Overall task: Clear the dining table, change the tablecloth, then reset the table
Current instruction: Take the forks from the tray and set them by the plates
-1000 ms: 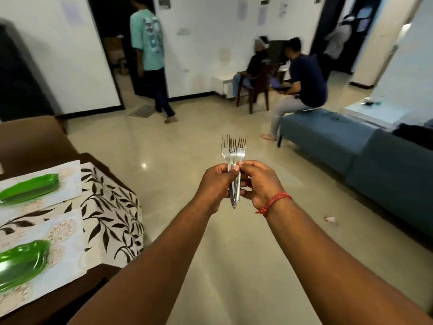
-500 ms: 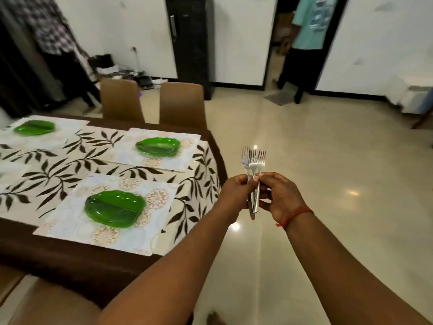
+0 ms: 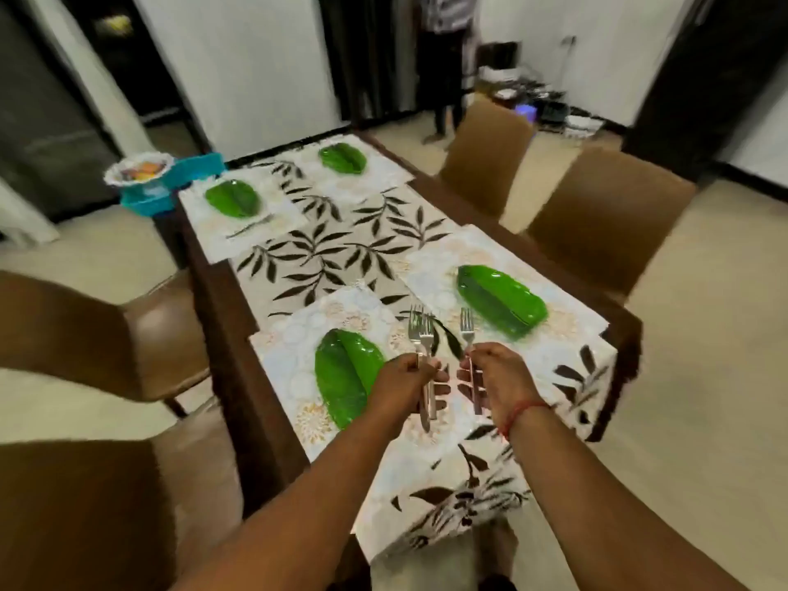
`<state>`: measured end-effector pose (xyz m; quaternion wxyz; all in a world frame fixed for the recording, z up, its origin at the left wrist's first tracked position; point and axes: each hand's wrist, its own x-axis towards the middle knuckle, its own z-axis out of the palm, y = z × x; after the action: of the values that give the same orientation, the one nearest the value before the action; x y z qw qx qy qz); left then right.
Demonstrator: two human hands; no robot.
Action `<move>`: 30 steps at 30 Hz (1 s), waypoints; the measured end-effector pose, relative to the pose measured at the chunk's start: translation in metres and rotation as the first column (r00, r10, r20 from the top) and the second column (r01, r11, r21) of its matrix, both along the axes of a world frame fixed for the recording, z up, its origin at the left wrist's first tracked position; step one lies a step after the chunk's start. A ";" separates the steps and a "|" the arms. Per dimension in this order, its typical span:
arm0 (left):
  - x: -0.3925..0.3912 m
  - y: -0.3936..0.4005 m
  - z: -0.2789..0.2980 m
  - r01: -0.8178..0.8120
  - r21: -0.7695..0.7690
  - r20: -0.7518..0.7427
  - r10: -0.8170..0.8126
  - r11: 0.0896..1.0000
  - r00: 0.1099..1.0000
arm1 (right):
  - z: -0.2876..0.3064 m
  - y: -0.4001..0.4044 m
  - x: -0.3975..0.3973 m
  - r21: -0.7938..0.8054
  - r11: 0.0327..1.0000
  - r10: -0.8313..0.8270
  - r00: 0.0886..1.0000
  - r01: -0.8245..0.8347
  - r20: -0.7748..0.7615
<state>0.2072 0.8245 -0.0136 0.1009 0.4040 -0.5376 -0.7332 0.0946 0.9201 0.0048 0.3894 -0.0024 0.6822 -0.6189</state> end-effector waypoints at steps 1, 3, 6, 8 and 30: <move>0.004 -0.016 -0.005 -0.060 0.008 0.014 0.059 0.998 0.998 | -0.008 -0.022 -0.006 0.022 0.997 0.077 0.997 -0.076 -0.027; 0.010 -0.046 -0.012 -0.219 0.006 0.039 0.218 0.976 0.975 | -0.028 -0.076 -0.023 0.090 0.953 0.296 0.952 -0.289 -0.080; 0.029 -0.066 -0.014 -0.441 -0.006 0.083 0.440 0.897 0.894 | -0.055 -0.143 -0.041 0.223 0.801 0.596 0.774 -0.556 -0.213; 0.039 -0.067 -0.015 -0.571 -0.019 0.126 0.568 0.821 0.813 | -0.072 -0.186 -0.052 0.351 0.658 0.753 0.579 -0.666 -0.314; 0.076 0.041 -0.008 -0.951 -0.072 0.281 0.921 0.301 0.270 | -0.153 -0.311 -0.002 0.788 0.322 0.736 -0.384 -0.525 -0.557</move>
<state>0.2833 0.8656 -0.0214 0.4163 0.7429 -0.1629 -0.4983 0.0921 0.6091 -0.1487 0.1601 -0.7316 0.6605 -0.0536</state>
